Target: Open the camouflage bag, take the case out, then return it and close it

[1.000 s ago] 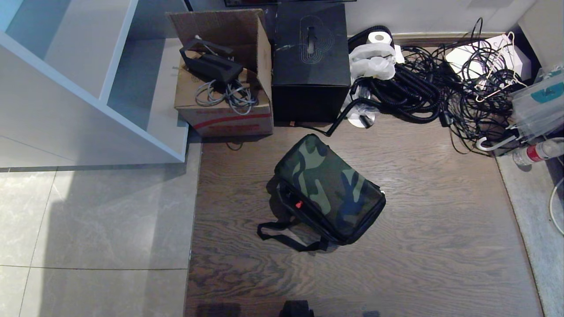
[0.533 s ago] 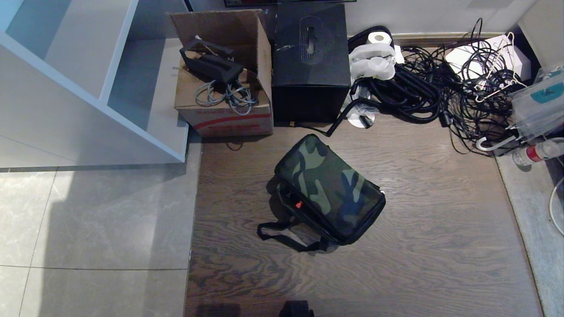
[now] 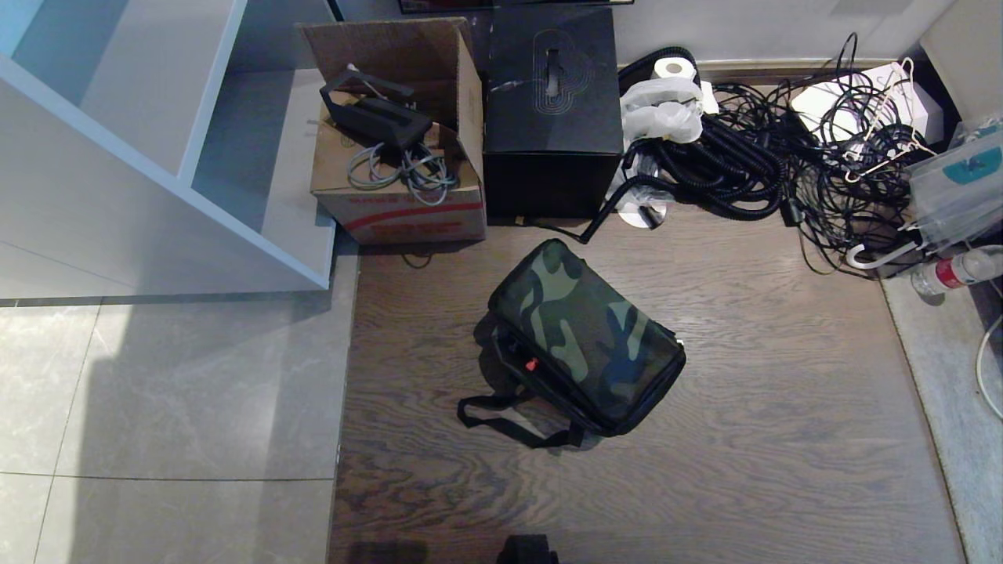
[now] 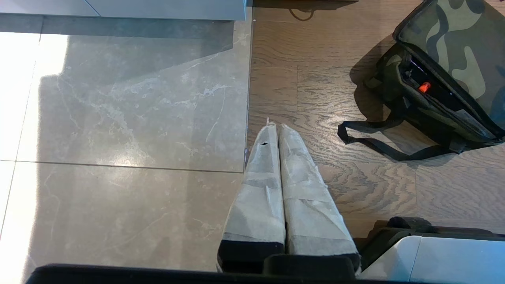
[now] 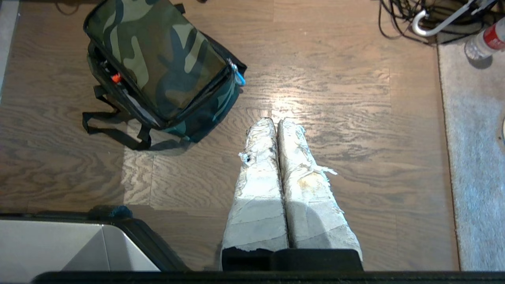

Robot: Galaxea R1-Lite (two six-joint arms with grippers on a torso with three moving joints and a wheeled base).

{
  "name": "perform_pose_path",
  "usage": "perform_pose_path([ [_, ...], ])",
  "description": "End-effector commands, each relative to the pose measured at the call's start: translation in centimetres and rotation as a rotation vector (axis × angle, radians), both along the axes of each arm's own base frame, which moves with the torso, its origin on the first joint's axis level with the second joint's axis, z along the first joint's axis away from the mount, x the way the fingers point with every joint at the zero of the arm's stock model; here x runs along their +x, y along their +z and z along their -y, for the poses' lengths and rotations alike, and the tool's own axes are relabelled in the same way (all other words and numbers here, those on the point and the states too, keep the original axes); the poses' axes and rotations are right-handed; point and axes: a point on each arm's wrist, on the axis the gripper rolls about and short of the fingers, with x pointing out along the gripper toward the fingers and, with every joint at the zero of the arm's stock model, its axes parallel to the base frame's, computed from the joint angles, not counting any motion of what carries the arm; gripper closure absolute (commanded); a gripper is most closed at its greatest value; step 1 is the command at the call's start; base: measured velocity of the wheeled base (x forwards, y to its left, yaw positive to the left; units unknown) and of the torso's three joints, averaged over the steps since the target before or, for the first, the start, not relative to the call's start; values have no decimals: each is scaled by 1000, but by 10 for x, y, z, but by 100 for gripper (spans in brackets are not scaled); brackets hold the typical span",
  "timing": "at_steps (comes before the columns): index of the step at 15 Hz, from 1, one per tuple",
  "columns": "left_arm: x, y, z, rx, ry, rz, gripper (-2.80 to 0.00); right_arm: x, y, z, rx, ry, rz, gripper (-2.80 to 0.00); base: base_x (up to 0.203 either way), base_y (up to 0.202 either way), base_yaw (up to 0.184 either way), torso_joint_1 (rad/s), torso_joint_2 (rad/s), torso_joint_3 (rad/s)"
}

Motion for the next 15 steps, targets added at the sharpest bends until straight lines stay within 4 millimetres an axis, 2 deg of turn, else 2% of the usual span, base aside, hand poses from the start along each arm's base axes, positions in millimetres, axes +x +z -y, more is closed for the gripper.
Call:
perform_pose_path([
  [1, 0, 0, 0, 0, 0, 0, 0, 1, -8, 0, -1, 1, -14, 0, 0, 0, 0, 0, 0, 0],
  [15, 0, 0, 0, 8, 0, 1, 0, 1, -8, 0, -1, 1, -14, 0, 0, 0, 0, 0, 0, 0],
])
